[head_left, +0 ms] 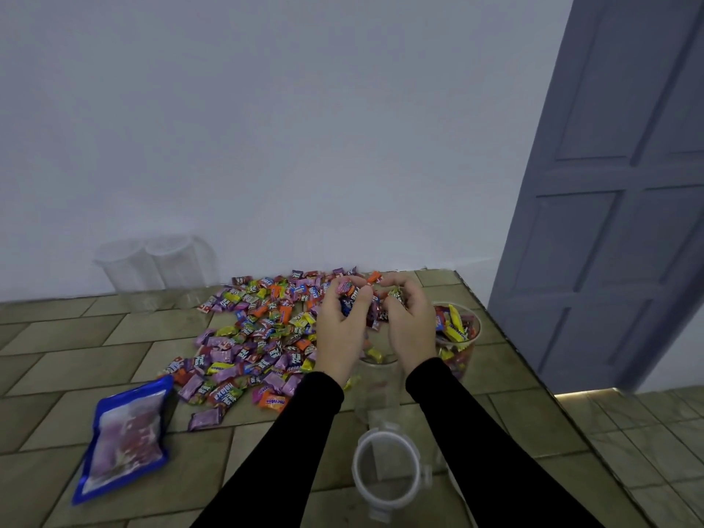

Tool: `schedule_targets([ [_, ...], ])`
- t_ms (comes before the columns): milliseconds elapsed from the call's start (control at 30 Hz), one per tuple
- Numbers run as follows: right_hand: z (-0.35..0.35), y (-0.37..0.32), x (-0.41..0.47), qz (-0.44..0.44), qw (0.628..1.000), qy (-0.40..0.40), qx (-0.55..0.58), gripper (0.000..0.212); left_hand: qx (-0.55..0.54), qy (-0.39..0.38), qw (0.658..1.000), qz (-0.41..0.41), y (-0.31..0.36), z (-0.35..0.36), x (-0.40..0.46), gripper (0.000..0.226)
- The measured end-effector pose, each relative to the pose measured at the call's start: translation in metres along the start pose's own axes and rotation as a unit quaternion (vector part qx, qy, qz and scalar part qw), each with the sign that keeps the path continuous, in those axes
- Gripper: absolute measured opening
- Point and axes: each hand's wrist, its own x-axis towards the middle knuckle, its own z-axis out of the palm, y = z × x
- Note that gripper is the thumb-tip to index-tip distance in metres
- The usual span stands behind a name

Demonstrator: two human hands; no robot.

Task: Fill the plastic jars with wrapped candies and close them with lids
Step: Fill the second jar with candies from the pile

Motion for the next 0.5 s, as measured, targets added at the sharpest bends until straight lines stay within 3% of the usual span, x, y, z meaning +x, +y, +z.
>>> schedule_targets([
  [100,0.0004,0.0024,-0.0012,0.003,1.0,-0.012,0.014,0.02,-0.013,-0.012,1.0,0.019,0.0035,-0.0014,-0.0033,0.007],
  [300,0.0005,0.002,-0.0022,0.007,0.999,-0.015,0.037,0.019,-0.029,-0.027,0.999,0.036,0.0033,-0.0028,-0.0031,0.017],
  [500,-0.0003,0.0037,-0.0007,0.001,0.998,-0.02,0.054,0.017,-0.057,-0.036,0.997,0.03,-0.0006,-0.0018,-0.0003,0.009],
])
